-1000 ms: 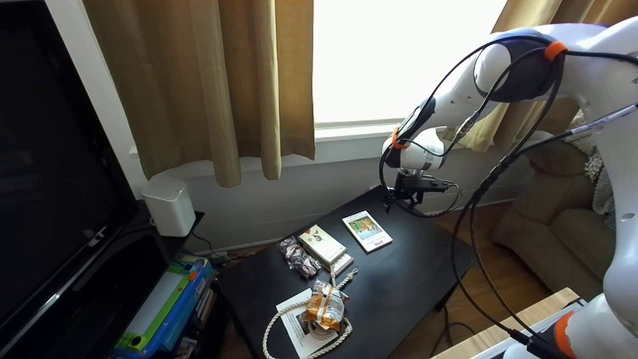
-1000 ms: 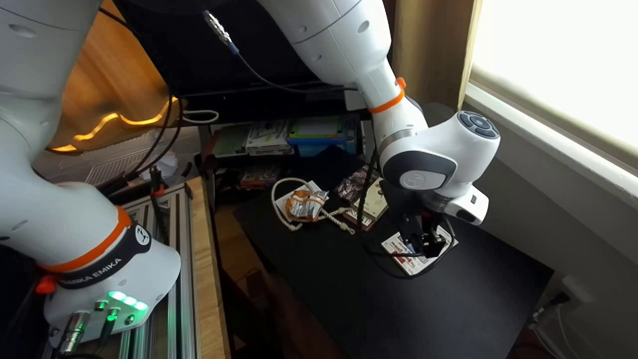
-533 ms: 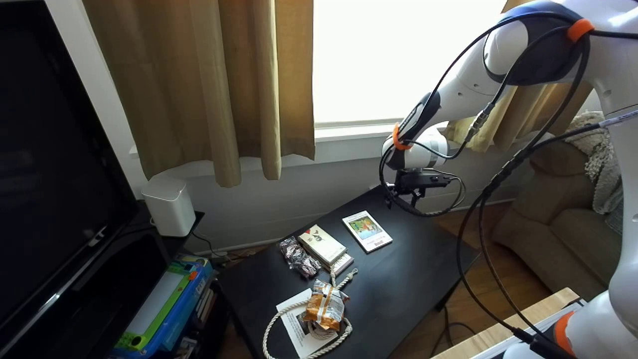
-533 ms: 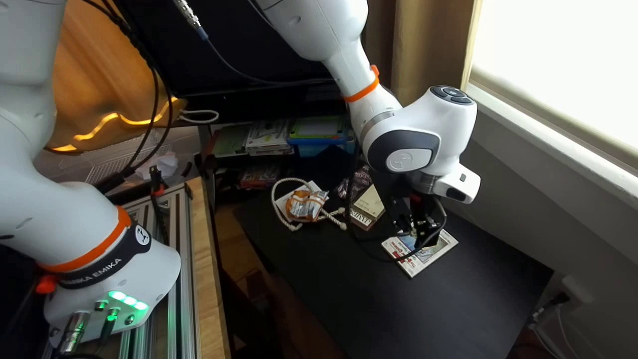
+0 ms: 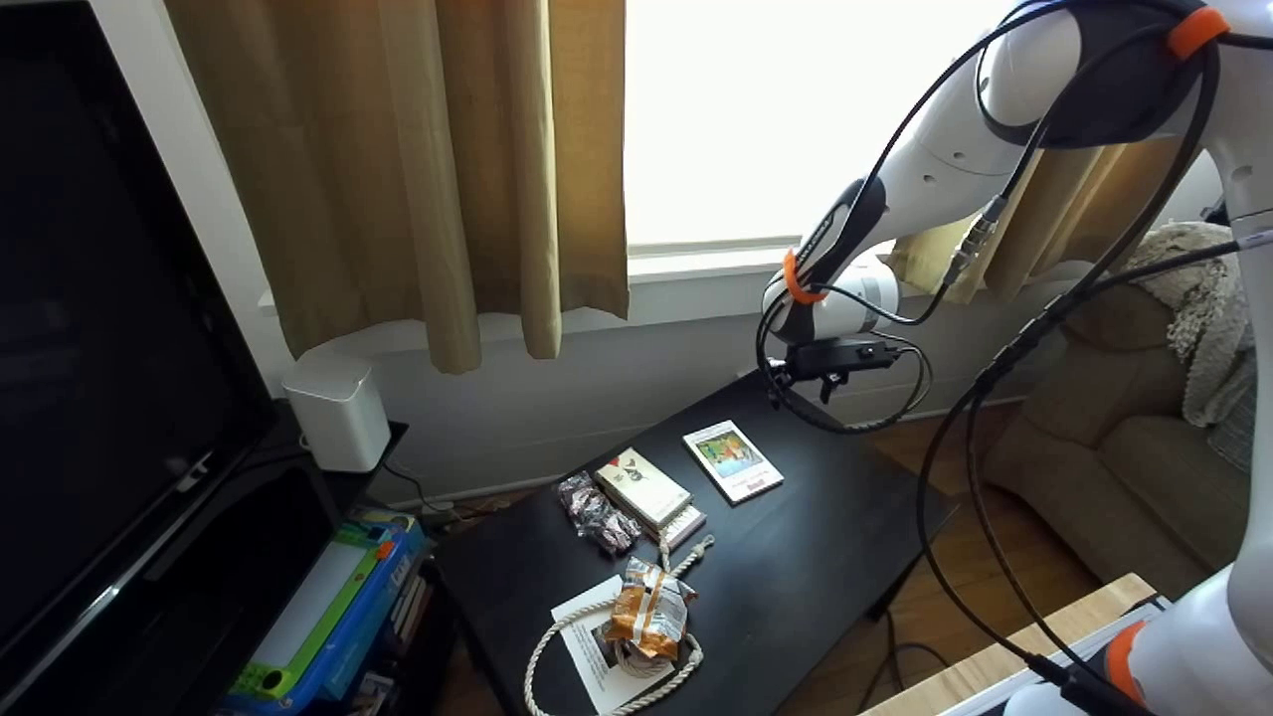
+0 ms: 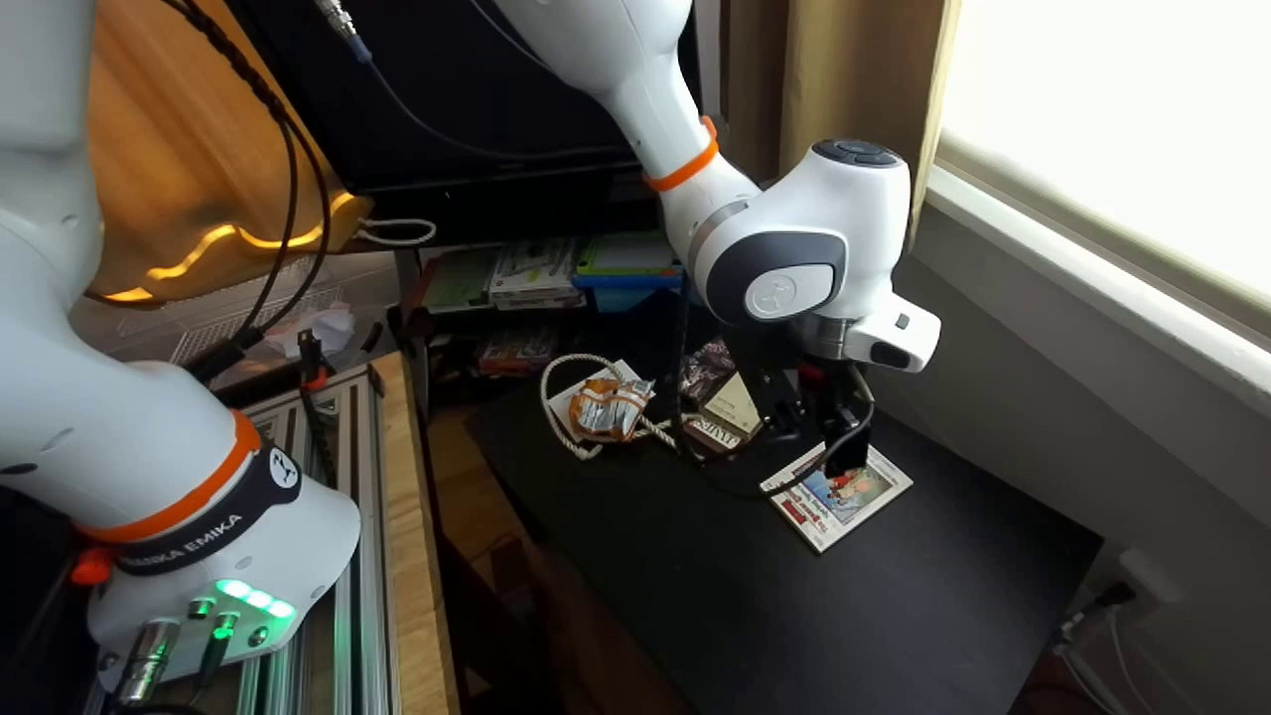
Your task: Move one book to the right
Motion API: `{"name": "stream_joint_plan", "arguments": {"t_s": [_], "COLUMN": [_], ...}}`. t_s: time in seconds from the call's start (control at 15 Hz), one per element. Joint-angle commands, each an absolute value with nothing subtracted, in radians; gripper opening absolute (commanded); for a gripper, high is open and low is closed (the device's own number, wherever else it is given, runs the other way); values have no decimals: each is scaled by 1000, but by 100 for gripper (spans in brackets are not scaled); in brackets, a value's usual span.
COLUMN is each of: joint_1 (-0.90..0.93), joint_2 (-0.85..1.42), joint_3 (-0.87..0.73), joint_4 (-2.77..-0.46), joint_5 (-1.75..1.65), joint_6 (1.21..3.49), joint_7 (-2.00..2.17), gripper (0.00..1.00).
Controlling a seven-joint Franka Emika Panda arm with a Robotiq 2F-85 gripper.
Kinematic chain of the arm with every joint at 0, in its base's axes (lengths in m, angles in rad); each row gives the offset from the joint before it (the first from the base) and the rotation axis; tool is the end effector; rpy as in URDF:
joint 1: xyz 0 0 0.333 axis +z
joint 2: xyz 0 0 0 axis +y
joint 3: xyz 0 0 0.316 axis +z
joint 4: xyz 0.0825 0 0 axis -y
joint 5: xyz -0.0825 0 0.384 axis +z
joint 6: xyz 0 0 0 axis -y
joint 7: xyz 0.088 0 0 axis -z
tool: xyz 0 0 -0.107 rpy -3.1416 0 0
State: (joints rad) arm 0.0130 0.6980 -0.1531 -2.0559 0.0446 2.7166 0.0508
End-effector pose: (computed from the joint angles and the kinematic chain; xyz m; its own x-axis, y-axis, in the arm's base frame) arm 0.5674 -0.0851 0.0922 0.9800 -0.1975 -0.0236 -0.1950 -0.9773 0.0822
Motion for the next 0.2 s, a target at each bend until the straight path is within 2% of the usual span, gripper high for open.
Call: {"name": "stream_joint_plan", "arguments": {"t_s": [0.0,0.13], "joint_1": [-4,-5], "joint_2": [699,699], "joint_3": [-140,-140], "joint_4": [-2051,-2051], "joint_5": [23,23], "joint_6": [2714,2714], "joint_7": [65,65], "gripper": [100,100]}}
